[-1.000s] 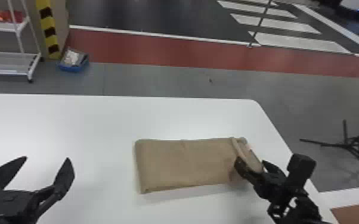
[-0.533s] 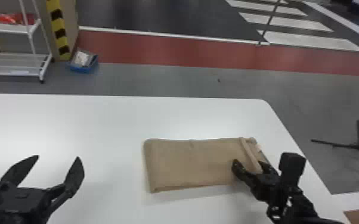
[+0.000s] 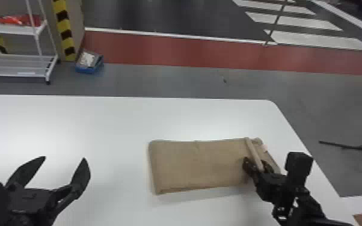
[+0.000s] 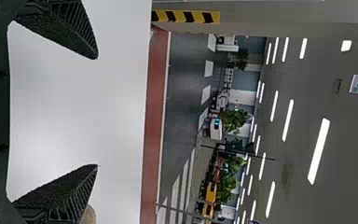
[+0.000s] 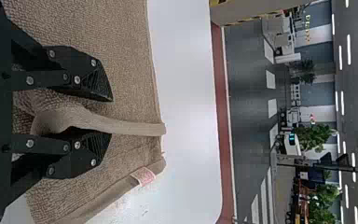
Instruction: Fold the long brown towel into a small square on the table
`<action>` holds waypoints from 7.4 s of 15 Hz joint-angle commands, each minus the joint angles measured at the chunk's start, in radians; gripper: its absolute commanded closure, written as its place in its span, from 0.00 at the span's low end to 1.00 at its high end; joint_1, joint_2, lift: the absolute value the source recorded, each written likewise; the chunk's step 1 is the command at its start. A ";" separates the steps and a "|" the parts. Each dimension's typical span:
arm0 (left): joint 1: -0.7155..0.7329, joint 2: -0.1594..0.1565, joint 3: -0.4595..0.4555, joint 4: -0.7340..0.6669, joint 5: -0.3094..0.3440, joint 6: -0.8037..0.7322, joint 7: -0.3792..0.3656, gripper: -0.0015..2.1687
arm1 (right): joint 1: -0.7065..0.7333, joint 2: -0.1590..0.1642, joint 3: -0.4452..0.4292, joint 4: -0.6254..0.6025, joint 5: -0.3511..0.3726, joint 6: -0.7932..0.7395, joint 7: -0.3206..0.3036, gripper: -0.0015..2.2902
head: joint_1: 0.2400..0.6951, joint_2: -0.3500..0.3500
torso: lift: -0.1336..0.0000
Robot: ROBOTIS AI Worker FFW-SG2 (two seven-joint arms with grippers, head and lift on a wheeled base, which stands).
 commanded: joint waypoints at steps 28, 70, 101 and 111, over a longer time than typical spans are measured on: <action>0.002 -0.003 -0.006 0.005 -0.004 0.001 -0.002 0.03 | 0.091 0.017 -0.284 -0.092 -0.160 0.017 0.179 0.02 | 1.00 0.02 | 0.17; 0.005 0.005 -0.011 0.008 -0.004 -0.029 -0.005 0.03 | -0.099 -0.068 -0.287 0.086 0.096 0.161 0.302 0.10 | 1.00 0.00 | 0.17; -0.034 0.028 -0.028 0.041 0.011 -0.023 -0.017 0.03 | -0.117 -0.063 -0.152 0.019 0.119 0.284 0.304 0.21 | 1.00 0.09 | 0.17; -0.037 0.029 -0.032 0.040 0.011 -0.023 -0.018 0.03 | -0.107 -0.060 -0.168 -0.001 0.095 0.284 0.307 0.60 | 1.00 0.08 | 0.17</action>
